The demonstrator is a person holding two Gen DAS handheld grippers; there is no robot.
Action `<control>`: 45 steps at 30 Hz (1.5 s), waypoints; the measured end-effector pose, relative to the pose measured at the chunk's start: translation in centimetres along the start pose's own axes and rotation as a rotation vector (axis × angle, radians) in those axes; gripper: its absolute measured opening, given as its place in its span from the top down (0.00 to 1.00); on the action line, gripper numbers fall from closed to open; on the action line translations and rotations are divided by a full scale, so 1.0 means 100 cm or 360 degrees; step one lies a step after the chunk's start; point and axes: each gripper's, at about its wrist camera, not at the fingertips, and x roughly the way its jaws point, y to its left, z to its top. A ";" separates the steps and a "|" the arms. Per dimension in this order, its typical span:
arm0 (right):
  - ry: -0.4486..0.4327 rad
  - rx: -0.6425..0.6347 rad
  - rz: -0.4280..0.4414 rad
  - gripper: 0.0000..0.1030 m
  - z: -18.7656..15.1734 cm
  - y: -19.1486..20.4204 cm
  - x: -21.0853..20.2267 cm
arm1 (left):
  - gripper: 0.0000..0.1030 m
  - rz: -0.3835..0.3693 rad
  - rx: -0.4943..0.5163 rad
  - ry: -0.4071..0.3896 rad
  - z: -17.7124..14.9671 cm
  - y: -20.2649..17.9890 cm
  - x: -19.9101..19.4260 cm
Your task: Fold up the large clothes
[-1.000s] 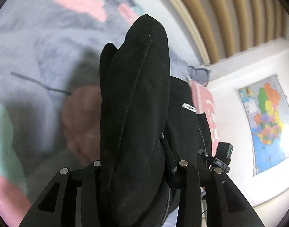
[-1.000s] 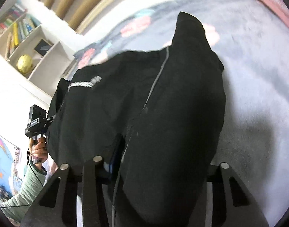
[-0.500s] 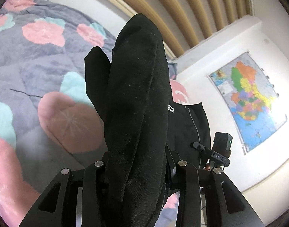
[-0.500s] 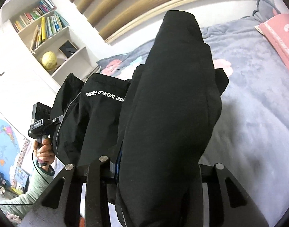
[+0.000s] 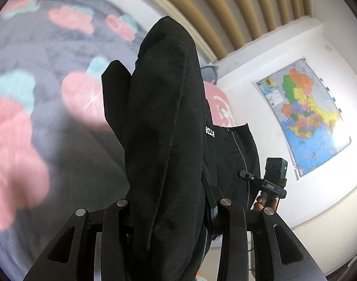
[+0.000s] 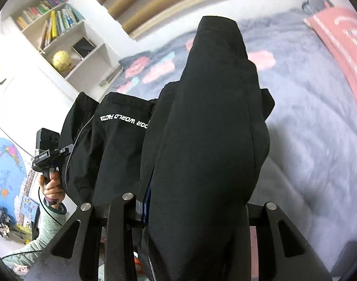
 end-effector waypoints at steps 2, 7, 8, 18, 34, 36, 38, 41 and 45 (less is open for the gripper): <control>0.0056 0.0039 -0.0020 0.60 -0.009 -0.012 0.015 | 0.62 0.0035 -0.0056 0.0029 -0.008 0.020 0.007; 0.0138 0.0137 -0.0173 0.60 -0.029 -0.062 0.044 | 0.62 0.0040 -0.0263 0.0036 -0.015 0.091 0.016; 0.0152 0.0190 -0.0154 0.60 -0.031 -0.073 0.045 | 0.62 -0.0017 -0.0366 0.0041 -0.016 0.113 0.015; 0.0114 0.0385 -0.0226 0.39 -0.063 -0.130 0.018 | 0.62 0.0030 -0.0637 -0.0164 -0.030 0.187 -0.049; -0.0060 -0.0122 -0.0573 0.39 -0.039 0.042 0.017 | 0.61 0.0418 0.0331 -0.0146 -0.014 -0.039 -0.024; -0.0068 -0.0120 -0.0623 0.39 -0.041 0.050 0.031 | 0.61 0.0495 0.0363 -0.0124 -0.019 -0.048 0.002; -0.0058 -0.0096 -0.0652 0.39 -0.043 0.055 0.048 | 0.61 0.0546 0.0343 -0.0049 -0.022 -0.049 0.033; -0.0025 -0.0071 -0.0593 0.39 -0.051 0.063 0.072 | 0.61 0.0619 0.0366 0.0021 -0.033 -0.053 0.077; 0.0094 -0.0106 -0.0763 0.39 -0.064 0.069 0.114 | 0.61 0.0890 0.0378 0.0139 -0.046 -0.039 0.123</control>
